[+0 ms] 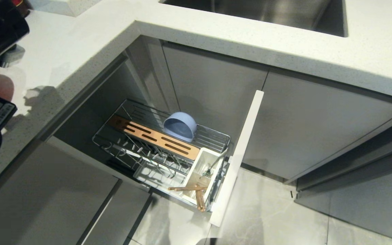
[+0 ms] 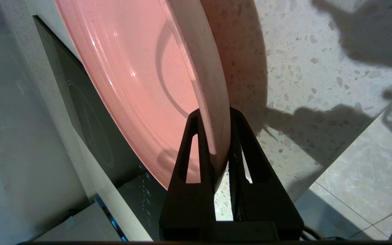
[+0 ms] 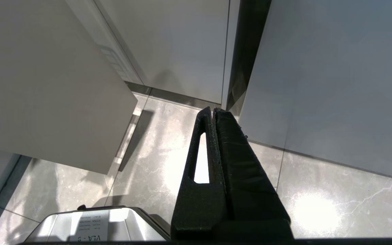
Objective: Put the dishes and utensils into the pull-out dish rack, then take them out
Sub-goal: Take the plate out of the cupboard, then take the bowl out of the cupboard
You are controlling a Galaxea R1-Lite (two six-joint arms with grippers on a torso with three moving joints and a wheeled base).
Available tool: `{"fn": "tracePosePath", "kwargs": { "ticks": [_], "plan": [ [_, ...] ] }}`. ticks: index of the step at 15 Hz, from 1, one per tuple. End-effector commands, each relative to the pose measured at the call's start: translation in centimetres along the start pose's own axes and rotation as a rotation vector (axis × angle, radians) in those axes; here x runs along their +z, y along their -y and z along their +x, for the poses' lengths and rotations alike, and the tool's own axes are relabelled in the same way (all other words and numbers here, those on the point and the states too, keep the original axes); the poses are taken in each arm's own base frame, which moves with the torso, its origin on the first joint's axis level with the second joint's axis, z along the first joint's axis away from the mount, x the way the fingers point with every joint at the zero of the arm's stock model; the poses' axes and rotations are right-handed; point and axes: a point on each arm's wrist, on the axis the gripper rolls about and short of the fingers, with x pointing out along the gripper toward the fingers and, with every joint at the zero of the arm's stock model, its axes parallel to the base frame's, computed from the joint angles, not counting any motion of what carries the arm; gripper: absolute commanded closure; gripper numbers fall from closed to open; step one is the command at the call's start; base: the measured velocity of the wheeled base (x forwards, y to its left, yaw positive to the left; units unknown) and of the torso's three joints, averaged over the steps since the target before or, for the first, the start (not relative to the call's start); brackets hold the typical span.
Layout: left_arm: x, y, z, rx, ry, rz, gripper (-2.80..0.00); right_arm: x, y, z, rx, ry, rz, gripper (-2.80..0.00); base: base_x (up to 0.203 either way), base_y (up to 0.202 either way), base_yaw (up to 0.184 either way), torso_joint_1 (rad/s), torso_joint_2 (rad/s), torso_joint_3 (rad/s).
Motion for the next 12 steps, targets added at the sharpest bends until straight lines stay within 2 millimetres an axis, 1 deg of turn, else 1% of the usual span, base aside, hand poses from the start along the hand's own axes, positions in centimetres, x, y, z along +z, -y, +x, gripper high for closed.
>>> {"fn": "tracePosePath", "kwargs": {
  "ticks": [1,4,5,10,12],
  "plan": [
    [-0.13,-0.08,0.0,0.007,-0.005,0.005,0.0,0.0,0.0,-0.03,0.0,0.005,0.001,0.0,0.0,0.0,0.0,0.0,0.0,0.0],
    [-0.15,0.01,0.05,0.005,-0.007,0.01,0.0,0.0,0.0,-0.03,0.0,0.005,0.001,0.0,0.0,0.0,0.0,0.0,0.0,0.0],
    [-0.11,-0.01,0.0,0.004,-0.004,0.006,-2.8,0.0,0.0,-0.03,0.0,0.005,0.001,0.0,0.0,0.0,0.0,0.0,0.0,0.0],
    [-0.06,-0.3,-0.17,0.002,0.009,-0.018,-2.8,0.0,0.0,-0.03,0.0,0.005,0.001,0.0,0.0,0.0,0.0,0.0,0.0,0.0],
    [0.23,-0.42,-0.39,-0.035,0.034,-0.061,-2.8,0.0,0.0,-0.03,0.0,0.005,0.001,0.0,0.0,0.0,0.0,0.0,0.0,0.0]
  ]
}}
